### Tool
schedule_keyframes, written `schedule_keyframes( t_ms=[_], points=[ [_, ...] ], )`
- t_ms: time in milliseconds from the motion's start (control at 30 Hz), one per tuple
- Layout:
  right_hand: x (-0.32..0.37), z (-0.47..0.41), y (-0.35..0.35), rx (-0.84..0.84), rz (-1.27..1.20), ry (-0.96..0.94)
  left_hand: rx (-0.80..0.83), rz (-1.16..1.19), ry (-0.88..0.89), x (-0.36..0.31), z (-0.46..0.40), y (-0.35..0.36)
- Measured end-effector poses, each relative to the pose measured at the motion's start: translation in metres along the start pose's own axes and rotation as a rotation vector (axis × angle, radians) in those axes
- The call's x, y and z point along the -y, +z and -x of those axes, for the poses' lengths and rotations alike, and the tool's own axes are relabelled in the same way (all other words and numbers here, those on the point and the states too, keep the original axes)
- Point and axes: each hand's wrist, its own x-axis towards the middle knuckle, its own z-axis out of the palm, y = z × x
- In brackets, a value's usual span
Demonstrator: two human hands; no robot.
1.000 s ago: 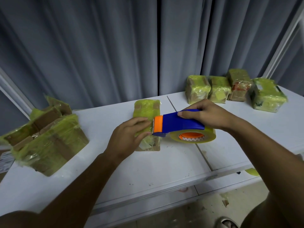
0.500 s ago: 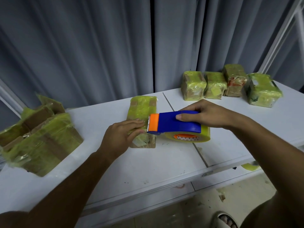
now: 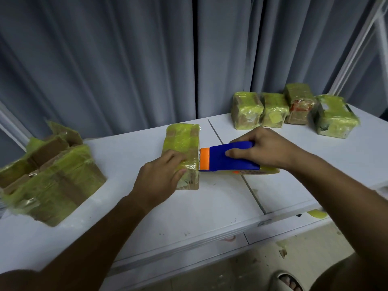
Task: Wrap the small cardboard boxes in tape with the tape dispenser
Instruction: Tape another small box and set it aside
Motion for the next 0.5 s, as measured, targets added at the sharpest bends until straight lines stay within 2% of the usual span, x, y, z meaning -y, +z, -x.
schedule_keyframes(
  t_ms=[167, 333, 500],
  points=[
    [0.011, 0.001, 0.006, -0.063, 0.091, 0.052, -0.060, -0.071, 0.050, 0.000, 0.001, 0.007],
    [0.025, 0.000, 0.021, -0.215, 0.290, 0.091, -0.064, -0.011, 0.005, -0.003, -0.003, 0.007],
    [0.028, -0.001, 0.022, -0.200, 0.216, 0.164, -0.098, 0.022, -0.033, -0.003, -0.005, 0.011]
  ],
)
